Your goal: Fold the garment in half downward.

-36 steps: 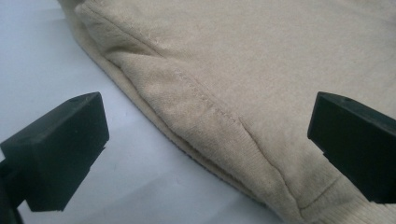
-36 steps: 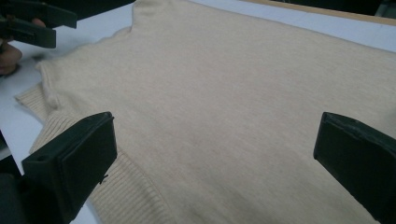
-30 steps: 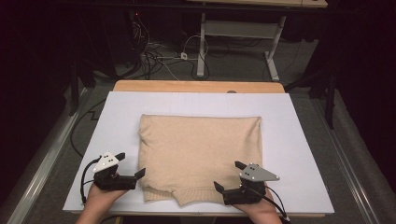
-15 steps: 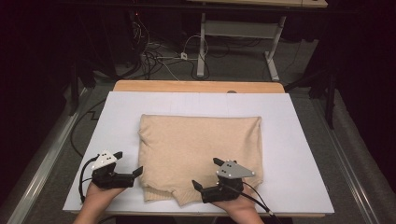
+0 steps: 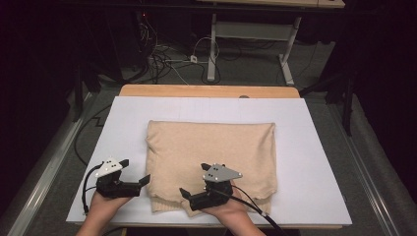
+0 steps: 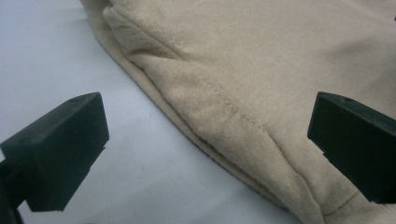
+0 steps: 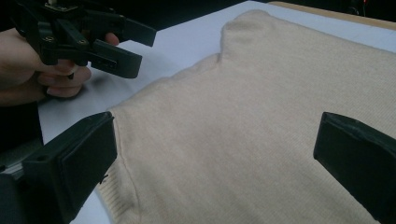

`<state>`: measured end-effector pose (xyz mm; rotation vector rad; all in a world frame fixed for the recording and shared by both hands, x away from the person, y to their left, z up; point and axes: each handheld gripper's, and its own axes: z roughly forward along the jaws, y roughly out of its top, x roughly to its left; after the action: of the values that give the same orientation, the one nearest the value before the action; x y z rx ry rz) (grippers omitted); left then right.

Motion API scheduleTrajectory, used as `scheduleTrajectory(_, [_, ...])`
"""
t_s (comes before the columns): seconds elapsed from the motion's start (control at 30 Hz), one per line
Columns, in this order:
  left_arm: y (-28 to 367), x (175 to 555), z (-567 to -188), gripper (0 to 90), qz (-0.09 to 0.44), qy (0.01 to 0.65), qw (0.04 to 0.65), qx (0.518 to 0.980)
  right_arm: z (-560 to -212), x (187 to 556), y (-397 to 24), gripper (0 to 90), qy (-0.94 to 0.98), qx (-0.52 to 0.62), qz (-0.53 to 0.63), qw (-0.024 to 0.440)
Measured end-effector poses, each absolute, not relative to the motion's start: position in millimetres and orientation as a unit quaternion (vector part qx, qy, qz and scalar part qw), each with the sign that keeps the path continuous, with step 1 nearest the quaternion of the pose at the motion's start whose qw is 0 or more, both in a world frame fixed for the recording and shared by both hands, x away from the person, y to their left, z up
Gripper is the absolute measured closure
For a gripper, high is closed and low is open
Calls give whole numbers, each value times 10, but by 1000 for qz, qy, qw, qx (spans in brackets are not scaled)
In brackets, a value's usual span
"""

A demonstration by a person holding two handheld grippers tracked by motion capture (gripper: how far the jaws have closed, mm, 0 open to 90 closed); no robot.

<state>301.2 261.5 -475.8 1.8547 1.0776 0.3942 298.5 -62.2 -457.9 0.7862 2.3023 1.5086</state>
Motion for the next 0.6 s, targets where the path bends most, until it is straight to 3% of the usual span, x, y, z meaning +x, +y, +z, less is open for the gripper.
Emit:
scheduleTrajectory(0.33, [2706,3016,-4638,0,166,446,467,745,-4651,2997,-519,2,795,270,527,135])
scheduleTrajectory(0.6, [2538,3176,-4542,0,165,432,463,756,-4649,2946,-595,3,791,274,531,129])
